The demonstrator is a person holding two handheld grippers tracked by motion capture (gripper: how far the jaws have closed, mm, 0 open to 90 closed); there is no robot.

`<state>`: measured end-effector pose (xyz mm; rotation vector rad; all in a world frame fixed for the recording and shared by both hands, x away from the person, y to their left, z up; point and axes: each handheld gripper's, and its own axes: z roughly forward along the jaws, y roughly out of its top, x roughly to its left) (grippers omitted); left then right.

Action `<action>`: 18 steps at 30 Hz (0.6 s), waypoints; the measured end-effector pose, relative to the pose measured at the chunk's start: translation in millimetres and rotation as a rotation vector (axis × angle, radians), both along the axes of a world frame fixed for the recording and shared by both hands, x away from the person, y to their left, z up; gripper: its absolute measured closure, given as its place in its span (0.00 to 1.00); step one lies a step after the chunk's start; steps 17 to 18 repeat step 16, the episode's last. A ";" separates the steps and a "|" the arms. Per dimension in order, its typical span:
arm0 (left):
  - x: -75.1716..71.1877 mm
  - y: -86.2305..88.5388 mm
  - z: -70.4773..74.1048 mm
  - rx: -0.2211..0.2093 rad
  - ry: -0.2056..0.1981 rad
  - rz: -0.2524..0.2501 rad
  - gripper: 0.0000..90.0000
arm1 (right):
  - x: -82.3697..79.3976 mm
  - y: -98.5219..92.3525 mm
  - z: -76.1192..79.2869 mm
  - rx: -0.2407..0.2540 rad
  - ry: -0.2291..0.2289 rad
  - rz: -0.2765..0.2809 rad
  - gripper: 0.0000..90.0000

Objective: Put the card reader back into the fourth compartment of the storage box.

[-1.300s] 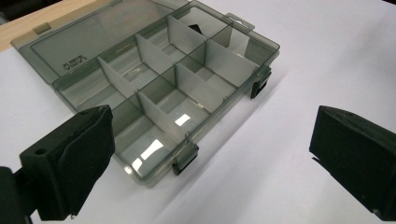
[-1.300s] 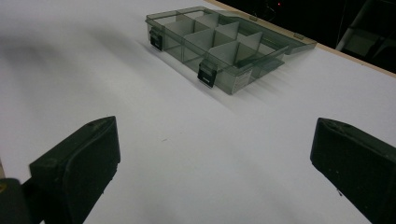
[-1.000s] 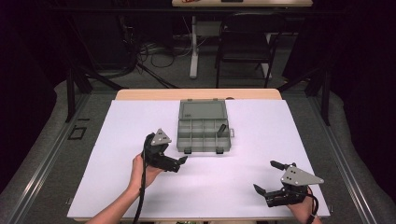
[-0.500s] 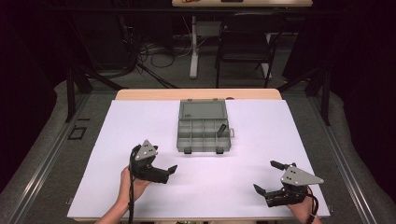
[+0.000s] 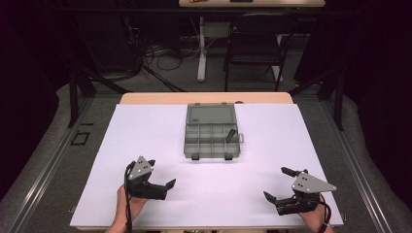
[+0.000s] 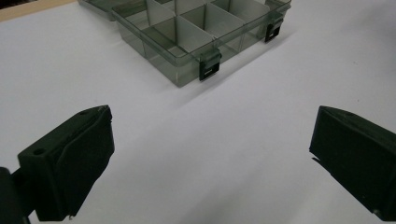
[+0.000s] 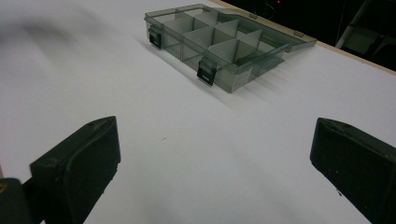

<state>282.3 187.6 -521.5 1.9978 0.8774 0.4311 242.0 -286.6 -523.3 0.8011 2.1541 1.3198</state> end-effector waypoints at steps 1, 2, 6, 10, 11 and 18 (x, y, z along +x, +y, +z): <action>-2.4 1.3 -0.8 -0.005 -0.006 0.005 0.00 | 0.1 0.1 -0.1 0.001 0.000 0.001 0.01; -6.9 4.1 -2.7 -0.019 -0.012 0.010 0.00 | -0.1 0.5 0.0 0.000 0.001 0.003 0.01; -13.3 8.2 -7.1 -0.021 -0.013 -0.015 0.00 | 0.0 0.3 0.0 -0.002 -0.001 0.004 0.01; -19.0 7.3 -11.2 0.004 -0.020 -0.047 0.00 | 0.3 0.3 -0.1 -0.007 -0.002 0.005 0.01; -19.8 6.2 -12.1 0.003 -0.022 -0.052 0.00 | -0.1 0.5 0.1 -0.007 0.000 0.003 0.01; -17.6 5.0 -12.2 -0.010 -0.021 -0.062 0.00 | 0.0 -0.9 0.2 0.001 -0.007 0.005 0.01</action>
